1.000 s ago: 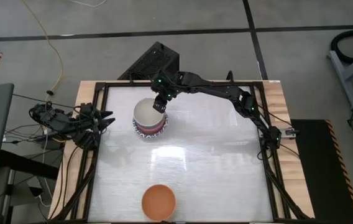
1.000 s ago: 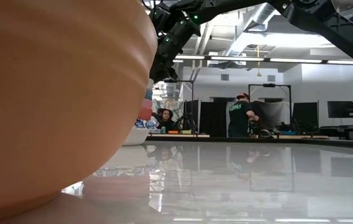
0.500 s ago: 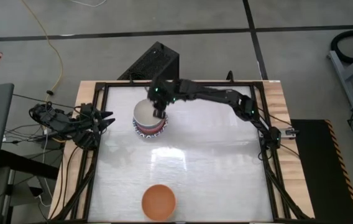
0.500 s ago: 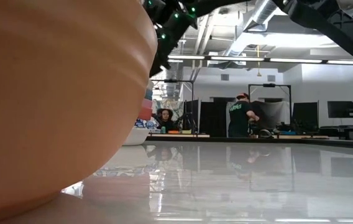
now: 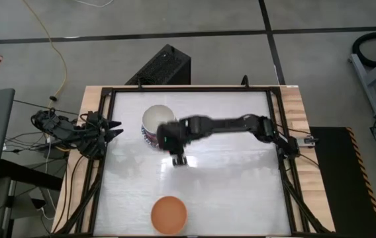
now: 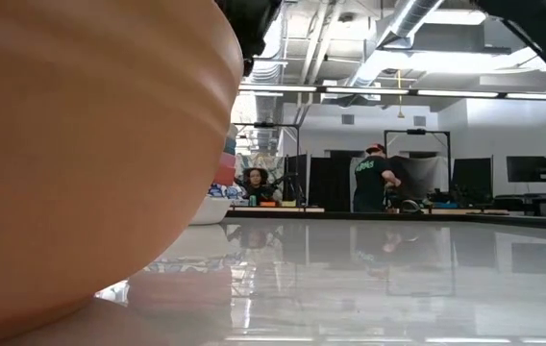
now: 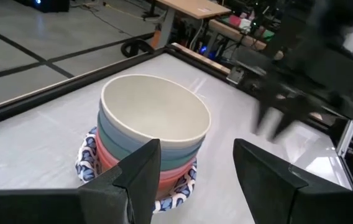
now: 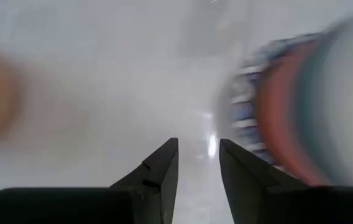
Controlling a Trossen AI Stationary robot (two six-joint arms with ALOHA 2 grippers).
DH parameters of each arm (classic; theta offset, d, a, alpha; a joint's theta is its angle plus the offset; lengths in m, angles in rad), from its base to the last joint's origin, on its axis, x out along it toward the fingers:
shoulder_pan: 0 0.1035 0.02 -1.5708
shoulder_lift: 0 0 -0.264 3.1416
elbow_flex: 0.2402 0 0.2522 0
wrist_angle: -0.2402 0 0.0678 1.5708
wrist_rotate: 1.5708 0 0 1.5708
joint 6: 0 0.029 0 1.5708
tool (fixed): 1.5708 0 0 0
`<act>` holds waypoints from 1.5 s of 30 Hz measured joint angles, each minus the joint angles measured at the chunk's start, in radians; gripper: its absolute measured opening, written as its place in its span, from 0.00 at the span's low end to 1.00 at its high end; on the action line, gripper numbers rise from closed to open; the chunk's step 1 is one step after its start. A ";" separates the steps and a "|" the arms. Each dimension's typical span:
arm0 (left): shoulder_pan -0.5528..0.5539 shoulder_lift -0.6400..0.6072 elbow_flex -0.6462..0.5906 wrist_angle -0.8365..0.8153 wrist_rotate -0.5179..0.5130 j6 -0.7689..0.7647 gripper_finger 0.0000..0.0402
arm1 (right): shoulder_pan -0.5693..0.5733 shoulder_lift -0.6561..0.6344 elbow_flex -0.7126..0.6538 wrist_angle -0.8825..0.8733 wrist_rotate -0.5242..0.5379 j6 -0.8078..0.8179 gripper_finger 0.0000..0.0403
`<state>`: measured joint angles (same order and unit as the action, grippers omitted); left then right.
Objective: Nest bowls inside each other
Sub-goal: Stack the brown bowl on top of the white bowl
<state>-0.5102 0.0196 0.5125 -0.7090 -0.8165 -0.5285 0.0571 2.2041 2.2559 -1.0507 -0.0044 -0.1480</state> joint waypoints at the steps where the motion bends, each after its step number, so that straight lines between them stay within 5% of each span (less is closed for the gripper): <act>1: 0.000 0.000 0.000 0.000 0.000 0.000 0.48 | 0.028 0.004 0.000 -0.017 0.000 0.012 0.34; 9: 0.000 0.000 0.000 0.002 0.000 -0.015 0.48 | 0.177 0.025 0.000 -0.039 0.000 0.210 0.37; 16: 0.000 0.000 0.000 0.000 0.000 -0.015 0.48 | 0.267 0.051 0.000 0.063 0.002 0.284 0.51; 22: 0.000 0.000 0.000 -0.004 0.000 -0.015 0.48 | 0.273 0.097 -0.002 0.094 0.001 0.314 0.58; 33: 0.000 0.000 0.000 -0.014 0.000 -0.015 0.48 | 0.256 0.172 -0.003 0.163 -0.122 0.351 0.56; 45: 0.000 0.000 0.000 -0.013 0.009 -0.015 0.48 | 0.235 0.190 -0.001 0.201 -0.130 0.400 0.56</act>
<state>-0.5099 0.0196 0.5121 -0.7219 -0.8074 -0.5434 0.2916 2.3942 2.2548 -0.8496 -0.1341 0.2516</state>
